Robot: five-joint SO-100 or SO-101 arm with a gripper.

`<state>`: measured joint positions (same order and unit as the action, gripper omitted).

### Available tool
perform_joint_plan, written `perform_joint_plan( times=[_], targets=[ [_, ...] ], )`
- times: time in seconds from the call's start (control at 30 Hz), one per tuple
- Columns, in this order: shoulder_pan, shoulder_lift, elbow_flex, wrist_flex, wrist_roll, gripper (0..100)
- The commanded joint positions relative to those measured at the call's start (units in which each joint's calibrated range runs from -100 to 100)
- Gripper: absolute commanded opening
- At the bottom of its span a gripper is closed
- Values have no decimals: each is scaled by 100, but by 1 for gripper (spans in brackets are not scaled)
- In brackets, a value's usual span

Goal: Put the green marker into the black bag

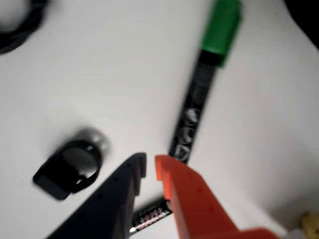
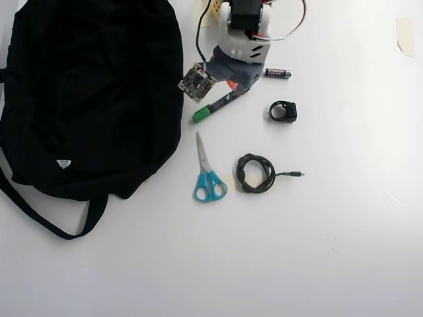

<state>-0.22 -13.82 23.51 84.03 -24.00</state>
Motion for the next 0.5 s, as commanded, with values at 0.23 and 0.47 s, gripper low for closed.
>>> perform_joint_plan(
  times=[0.23, 0.47],
  targets=[
    [561, -120, 1288, -1512, 30, 3],
    [486, -120, 1414, -2167, 313, 3]
  ],
)
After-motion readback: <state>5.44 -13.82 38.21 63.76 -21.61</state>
